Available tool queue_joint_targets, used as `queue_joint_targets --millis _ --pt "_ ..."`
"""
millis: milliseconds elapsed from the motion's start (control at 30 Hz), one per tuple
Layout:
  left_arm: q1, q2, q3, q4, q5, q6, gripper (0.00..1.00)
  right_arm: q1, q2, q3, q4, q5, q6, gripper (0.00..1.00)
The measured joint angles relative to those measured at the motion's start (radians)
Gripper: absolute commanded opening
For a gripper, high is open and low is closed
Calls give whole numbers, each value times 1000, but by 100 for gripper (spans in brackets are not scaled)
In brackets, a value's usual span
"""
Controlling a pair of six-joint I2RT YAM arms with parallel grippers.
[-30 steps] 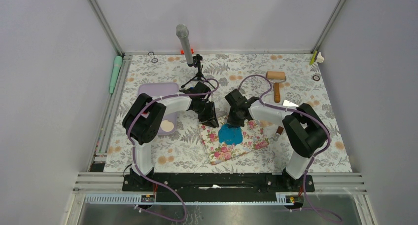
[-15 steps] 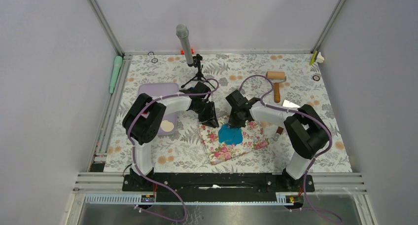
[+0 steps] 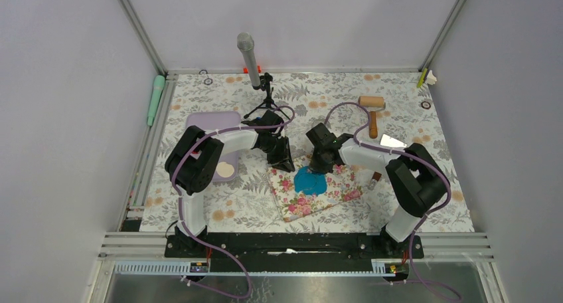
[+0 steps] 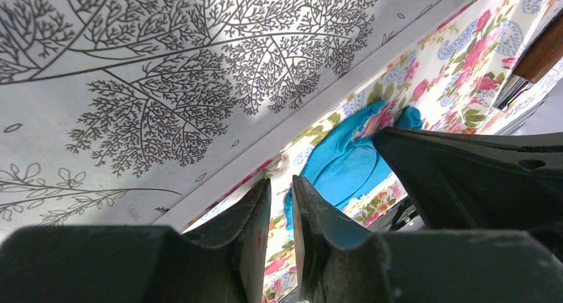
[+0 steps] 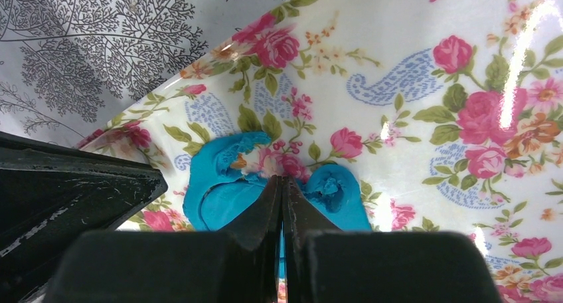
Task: Roll out the dumpling wrappers from the dough
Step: Remove the dumpling mold from the work surface.
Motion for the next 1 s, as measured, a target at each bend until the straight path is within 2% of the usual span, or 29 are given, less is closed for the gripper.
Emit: queue_joint_targets --millis 1000 --pt "-5 0 0 -2 2 0 25 0 -87 -92 -21 0 -8 0"
